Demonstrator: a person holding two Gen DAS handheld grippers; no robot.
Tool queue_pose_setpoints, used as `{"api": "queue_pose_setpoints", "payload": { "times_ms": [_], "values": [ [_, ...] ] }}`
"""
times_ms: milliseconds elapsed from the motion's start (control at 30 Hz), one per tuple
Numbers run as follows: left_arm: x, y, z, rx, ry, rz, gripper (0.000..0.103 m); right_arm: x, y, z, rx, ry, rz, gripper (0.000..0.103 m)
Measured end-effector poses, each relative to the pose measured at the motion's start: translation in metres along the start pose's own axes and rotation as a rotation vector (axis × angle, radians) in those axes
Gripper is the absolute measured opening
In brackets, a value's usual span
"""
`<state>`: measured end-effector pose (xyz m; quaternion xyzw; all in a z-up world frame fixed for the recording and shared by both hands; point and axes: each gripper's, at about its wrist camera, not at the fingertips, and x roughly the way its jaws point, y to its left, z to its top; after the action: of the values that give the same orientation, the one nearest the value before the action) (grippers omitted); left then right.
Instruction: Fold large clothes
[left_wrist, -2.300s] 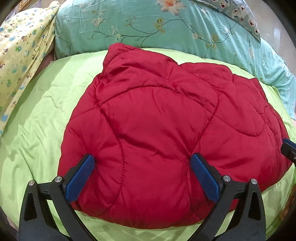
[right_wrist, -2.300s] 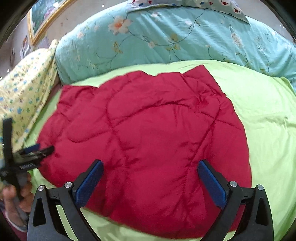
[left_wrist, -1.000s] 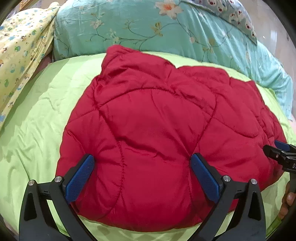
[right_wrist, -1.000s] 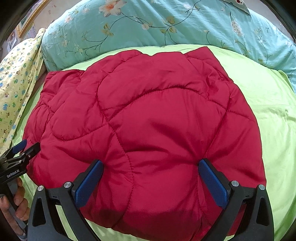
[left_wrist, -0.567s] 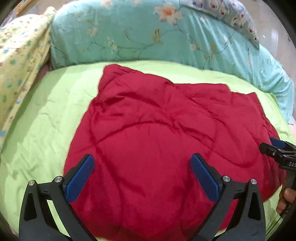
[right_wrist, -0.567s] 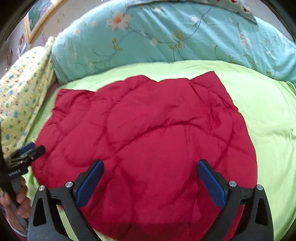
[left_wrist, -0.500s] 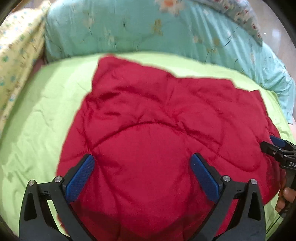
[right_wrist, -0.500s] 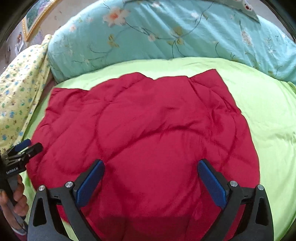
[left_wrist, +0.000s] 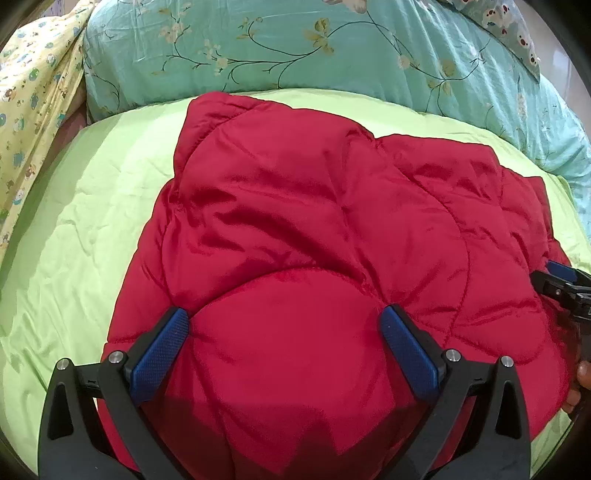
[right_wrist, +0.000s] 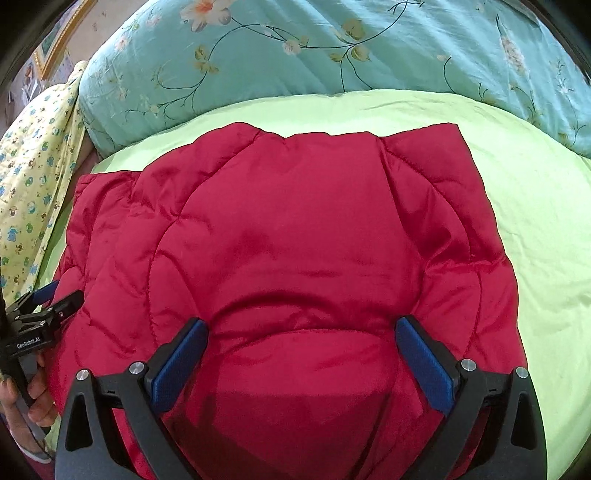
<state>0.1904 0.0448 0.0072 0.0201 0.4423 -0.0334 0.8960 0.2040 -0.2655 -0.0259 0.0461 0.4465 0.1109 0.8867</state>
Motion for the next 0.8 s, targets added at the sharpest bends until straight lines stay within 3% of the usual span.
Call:
{"api": "queue_pose_setpoints", "payload": {
  "times_ms": [433, 800],
  "values": [
    [-0.002, 0.001, -0.005, 0.017, -0.024, 0.005, 0.103, -0.002, -0.001, -0.001, -0.001, -0.028, -0.004, 0.102],
    [-0.004, 0.0, -0.005, 0.022, -0.028, 0.015, 0.103, -0.056, 0.014, -0.023, -0.007, -0.144, -0.009, 0.101]
  ]
}}
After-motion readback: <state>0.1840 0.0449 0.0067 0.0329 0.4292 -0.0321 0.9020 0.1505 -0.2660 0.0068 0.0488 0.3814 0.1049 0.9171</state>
